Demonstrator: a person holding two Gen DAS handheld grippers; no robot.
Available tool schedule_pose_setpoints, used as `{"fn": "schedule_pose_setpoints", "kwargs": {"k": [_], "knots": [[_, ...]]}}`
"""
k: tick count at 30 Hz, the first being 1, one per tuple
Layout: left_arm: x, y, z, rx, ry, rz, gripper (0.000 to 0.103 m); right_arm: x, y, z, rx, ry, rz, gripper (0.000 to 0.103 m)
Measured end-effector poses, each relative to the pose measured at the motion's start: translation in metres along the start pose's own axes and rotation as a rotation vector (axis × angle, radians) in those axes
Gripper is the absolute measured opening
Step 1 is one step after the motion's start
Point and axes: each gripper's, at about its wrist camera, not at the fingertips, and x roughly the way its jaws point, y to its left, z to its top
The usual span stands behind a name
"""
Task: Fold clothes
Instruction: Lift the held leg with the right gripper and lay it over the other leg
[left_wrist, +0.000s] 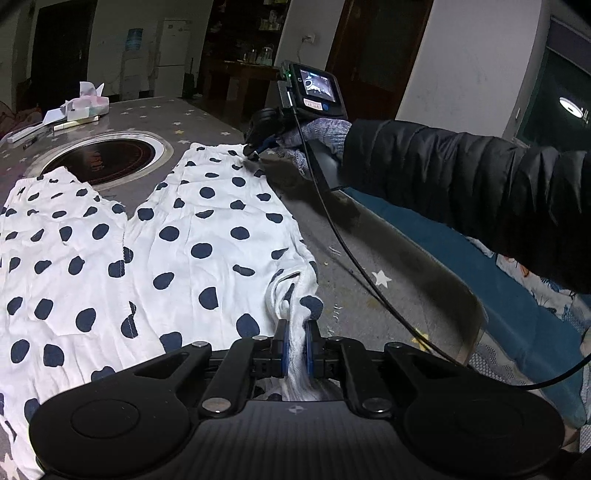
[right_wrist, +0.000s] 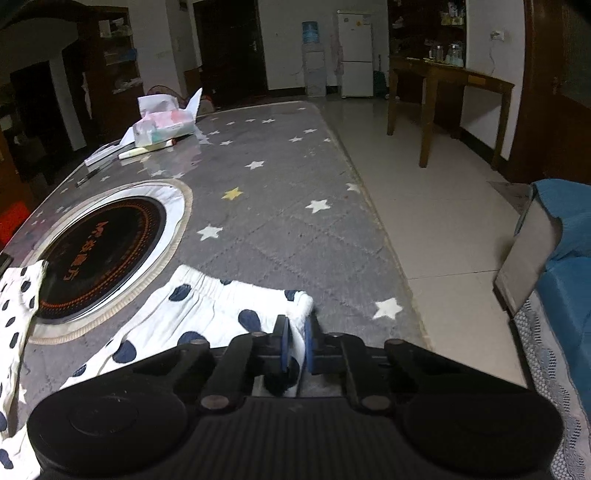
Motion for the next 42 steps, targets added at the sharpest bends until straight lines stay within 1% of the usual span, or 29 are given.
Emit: {"fn": "schedule_pose_setpoints", "kwargs": {"k": [6,12,19,23,31,37,42], "knots": [[-0.008,0.005,-0.004,-0.026,-0.010,-0.005,0.009,-0.009,0.006,0.011,-0.011,-0.019,-0.007,0.006],[-0.024,0.012,-0.009,-0.071,-0.040,0.006,0.009,-0.023,0.016,0.027,-0.017,-0.049,-0.003,0.005],[-0.049,0.030,-0.016,-0.140,-0.097,0.021,0.009,-0.038,0.045,0.050,-0.040,-0.083,0.010,0.005],[-0.064,0.042,-0.019,-0.177,-0.133,0.029,0.009,-0.044,0.073,0.064,-0.070,-0.103,0.020,0.005],[-0.090,0.068,-0.032,-0.260,-0.188,0.052,0.009,-0.044,0.155,0.087,-0.158,-0.131,0.049,0.004],[-0.106,0.087,-0.044,-0.323,-0.229,0.071,0.009,-0.028,0.212,0.093,-0.207,-0.125,0.067,0.004],[-0.112,0.102,-0.053,-0.371,-0.232,0.102,0.009,-0.013,0.257,0.093,-0.247,-0.119,0.084,0.004]]}}
